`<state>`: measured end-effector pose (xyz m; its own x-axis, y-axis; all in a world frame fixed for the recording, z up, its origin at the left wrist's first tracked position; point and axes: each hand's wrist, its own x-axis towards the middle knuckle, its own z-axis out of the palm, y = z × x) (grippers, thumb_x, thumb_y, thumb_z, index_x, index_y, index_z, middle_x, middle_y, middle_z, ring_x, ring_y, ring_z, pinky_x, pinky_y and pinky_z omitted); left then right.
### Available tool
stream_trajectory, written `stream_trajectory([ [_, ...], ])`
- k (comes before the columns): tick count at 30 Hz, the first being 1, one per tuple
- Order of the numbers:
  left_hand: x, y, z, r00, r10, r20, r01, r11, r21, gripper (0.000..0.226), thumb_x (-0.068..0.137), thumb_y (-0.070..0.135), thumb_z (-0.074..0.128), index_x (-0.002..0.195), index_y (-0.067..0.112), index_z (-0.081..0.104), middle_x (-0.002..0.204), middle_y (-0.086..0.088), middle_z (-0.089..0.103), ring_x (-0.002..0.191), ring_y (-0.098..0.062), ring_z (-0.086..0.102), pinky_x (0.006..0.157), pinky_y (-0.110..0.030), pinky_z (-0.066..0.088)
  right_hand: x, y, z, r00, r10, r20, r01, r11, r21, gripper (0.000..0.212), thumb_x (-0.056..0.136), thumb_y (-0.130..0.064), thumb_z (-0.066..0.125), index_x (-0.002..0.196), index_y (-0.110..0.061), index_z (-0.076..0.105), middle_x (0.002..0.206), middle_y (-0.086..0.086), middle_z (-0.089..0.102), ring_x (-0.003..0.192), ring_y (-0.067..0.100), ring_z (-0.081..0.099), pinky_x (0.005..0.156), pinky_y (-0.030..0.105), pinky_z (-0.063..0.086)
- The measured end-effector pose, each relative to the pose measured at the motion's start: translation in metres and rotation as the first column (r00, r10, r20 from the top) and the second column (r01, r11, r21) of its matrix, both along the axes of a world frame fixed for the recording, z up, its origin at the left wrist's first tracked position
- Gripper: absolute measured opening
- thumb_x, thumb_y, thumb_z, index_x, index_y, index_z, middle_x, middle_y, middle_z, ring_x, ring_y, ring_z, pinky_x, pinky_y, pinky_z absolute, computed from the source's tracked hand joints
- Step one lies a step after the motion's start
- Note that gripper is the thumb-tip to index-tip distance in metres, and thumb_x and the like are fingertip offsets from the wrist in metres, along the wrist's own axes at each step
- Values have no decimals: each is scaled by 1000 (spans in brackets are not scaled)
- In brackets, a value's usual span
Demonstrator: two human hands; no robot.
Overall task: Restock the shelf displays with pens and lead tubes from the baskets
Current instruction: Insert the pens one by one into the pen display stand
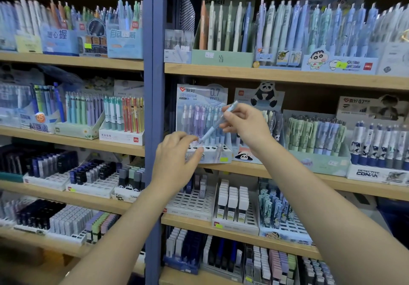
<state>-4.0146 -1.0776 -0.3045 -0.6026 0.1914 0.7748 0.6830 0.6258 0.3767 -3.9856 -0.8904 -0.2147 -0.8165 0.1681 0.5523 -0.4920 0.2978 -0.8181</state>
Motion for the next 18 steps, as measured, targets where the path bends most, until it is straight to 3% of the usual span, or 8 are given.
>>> stream_trajectory([
  [3, -5, -4, -8, 990, 117, -76, -133, 961, -241, 56, 99, 53, 32, 136, 19, 59, 135, -2, 56, 131, -21, 43, 110, -40, 27, -5, 2, 3, 994, -97, -40, 99, 994, 35, 11, 99, -5, 58, 103, -13, 66, 90, 8, 70, 71, 14, 69, 70, 26, 60],
  [7, -11, -4, -30, 986, 148, -73, -165, 899, -405, 75, 94, 59, 11, 149, 19, 43, 152, -1, 43, 144, -20, 31, 115, -42, 24, -10, 9, 3, 980, -193, -54, 196, 977, 79, 9, 99, -8, 59, 103, -16, 64, 89, 7, 70, 74, 17, 70, 71, 28, 61],
  [9, -13, -2, -37, 986, 161, -49, -167, 894, -416, 76, 94, 60, 10, 154, 20, 35, 159, -1, 36, 149, -20, 24, 118, -45, 24, -11, 12, 2, 983, -179, -30, 182, 977, 108, 10, 99, -8, 59, 107, -11, 64, 91, 10, 70, 75, 18, 70, 70, 28, 61],
  [18, -12, 1, -38, 981, 189, -37, -187, 888, -420, 74, 95, 58, 13, 154, 21, 36, 159, -1, 37, 150, -20, 25, 117, -48, 28, -30, 6, -6, 986, -143, 86, 129, 981, 147, 12, 98, -10, 62, 110, -8, 63, 94, 14, 71, 75, 19, 71, 77, 34, 62],
])
